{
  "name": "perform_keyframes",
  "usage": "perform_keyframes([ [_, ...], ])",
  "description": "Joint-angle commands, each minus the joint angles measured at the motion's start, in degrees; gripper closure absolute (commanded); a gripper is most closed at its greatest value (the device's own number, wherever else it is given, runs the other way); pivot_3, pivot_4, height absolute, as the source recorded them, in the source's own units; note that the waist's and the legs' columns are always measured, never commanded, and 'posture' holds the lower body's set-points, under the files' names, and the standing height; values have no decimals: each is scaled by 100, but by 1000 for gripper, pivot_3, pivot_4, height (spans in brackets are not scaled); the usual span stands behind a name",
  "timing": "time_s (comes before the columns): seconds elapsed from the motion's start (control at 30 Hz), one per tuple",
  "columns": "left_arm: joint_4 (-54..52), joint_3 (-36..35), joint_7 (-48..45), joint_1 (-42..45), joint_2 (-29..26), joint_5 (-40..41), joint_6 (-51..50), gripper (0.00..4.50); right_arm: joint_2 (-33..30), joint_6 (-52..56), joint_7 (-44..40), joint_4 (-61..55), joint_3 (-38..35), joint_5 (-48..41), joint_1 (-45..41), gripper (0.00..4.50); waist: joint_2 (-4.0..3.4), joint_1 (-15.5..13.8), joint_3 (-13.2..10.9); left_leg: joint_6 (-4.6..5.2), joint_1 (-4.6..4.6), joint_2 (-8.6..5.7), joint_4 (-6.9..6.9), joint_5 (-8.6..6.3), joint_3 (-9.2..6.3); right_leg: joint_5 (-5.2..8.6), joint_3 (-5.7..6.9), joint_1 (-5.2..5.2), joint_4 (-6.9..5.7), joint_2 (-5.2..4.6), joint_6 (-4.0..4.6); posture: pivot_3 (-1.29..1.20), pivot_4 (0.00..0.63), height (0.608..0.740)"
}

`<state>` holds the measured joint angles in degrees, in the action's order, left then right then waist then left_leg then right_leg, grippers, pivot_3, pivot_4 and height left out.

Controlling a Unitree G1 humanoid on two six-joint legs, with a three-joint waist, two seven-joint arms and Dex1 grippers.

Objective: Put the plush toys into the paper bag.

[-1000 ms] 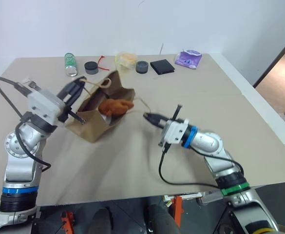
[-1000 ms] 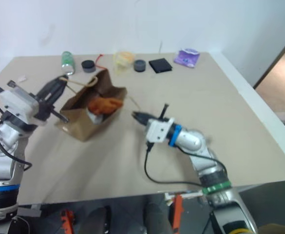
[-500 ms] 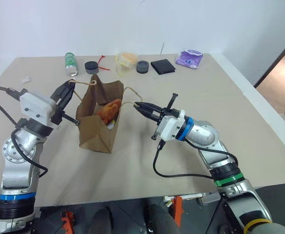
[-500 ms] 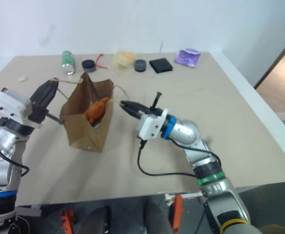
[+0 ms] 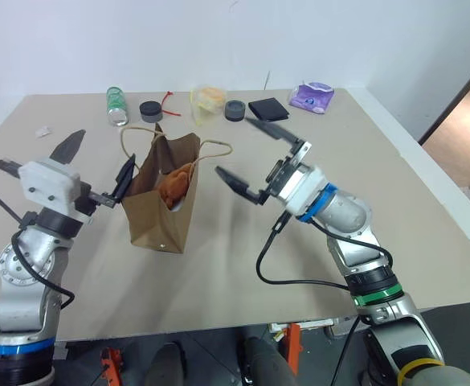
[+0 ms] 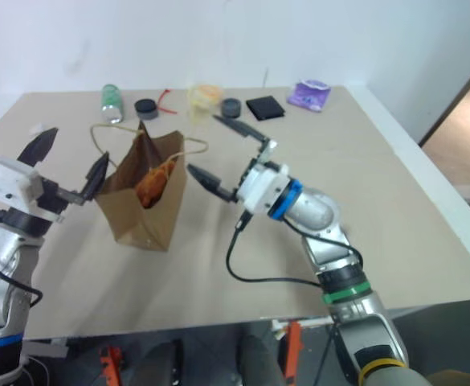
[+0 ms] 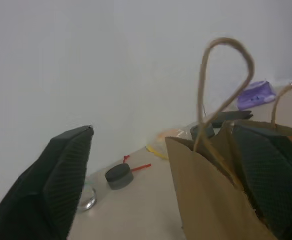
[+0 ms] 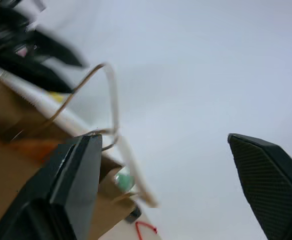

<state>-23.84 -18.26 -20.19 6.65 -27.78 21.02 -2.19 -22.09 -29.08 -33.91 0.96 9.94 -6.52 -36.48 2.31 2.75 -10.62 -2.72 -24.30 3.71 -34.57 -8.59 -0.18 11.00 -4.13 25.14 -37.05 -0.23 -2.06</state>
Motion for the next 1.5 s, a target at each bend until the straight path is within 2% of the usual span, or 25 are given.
perform_keyframes([
  [0.03, -800, -529, 507, -161, 102, 670, -673, 47, 82, 1328, 54, -377, -318, -845, 112, 0, 2, 0, 1, 0, 0, 0, 0, 0, 0, 0, 0, 0, 0, 0, 0, 0, 150, 740],
  [0.1, -1191, -724, 732, -445, 206, 1124, -1075, 47, 43, 2064, -112, -309, -326, -1125, 159, 0, 3, -1, 2, 0, 3, 0, -1, 0, -1, 0, 1, -4, -2, -1, 0, 0, 150, 740],
  [0.2, -1691, -817, 815, -978, 316, 1620, -1410, 0, -65, 2564, -536, -193, -201, -1214, 226, 715, 2, 8, 2, 0, 5, 0, -4, 0, 2, -1, -2, -3, -1, -2, 0, 0, 150, 740],
  [0.33, -2240, -632, 445, -1831, 380, 1862, -1389, 0, -15, 3375, -938, -229, -76, -1466, 345, 2705, 3, 7, 2, 0, 5, 1, -3, 0, 1, 0, -1, -1, -1, 2, 2, 0, 150, 740],
  [0.43, -2428, -266, 152, -2278, 357, 1469, -1182, 0, 59, 3827, -1343, -240, 190, -1540, 424, 4239, 3, 5, 2, -2, 6, 0, -4, -1, 1, 1, -3, 0, -1, 0, 4, 0, 150, 740],
  [0.47, -2448, -176, 80, -2357, 362, 1376, -1118, 0, 107, 3839, -1404, -242, 237, -1513, 430, 4427, 3, 6, 2, -2, 6, -1, -4, -2, 1, 1, -3, 1, -1, 0, 4, 0, 150, 740],
  [0.57, -2273, 187, -131, -2390, 380, 921, -850, 0, 471, 4192, -1581, -237, 621, -1477, 211, 4427, 2, 9, 1, -4, 6, -1, -8, -3, -1, -1, -3, 6, -1, 2, 9, 0, 150, 740],
  [0.7, -1994, 375, -11, -2142, 518, 655, -788, 0, 1065, 4094, -1541, 254, 908, -1140, -200, 4427, 1, 36, 1, -4, 6, -1, -14, -3, -1, -7, -4, 14, 0, 3, 19, 0, 150, 740],
  [0.9, -1917, 482, 191, -2131, 755, 325, -733, 0, 1691, 3841, -1593, 964, 999, -853, -612, 4427, 3, 52, 2, -5, 0, -2, -19, -3, -3, -8, -3, 13, 3, 2, 20, 0, 150, 740],
  [1.27, -1669, 636, 361, -2038, 958, 53, -918, 0, 2250, 3297, -1586, 1973, 942, -421, -1080, 4427, 3, 53, 2, -12, -2, 2, 0, -10, -9, -6, -1, 18, 2, 13, 20, 0, 150, 740],
  [1.5, -1187, 736, 518, -1867, 1074, -194, -890, 0, 2380, 3228, -1590, 1988, 855, -402, -1210, 4427, 3, 58, 2, -12, -1, 1, -2, -10, -10, -6, -1, 18, 2, 12, 20, 0, 150, 740],
])
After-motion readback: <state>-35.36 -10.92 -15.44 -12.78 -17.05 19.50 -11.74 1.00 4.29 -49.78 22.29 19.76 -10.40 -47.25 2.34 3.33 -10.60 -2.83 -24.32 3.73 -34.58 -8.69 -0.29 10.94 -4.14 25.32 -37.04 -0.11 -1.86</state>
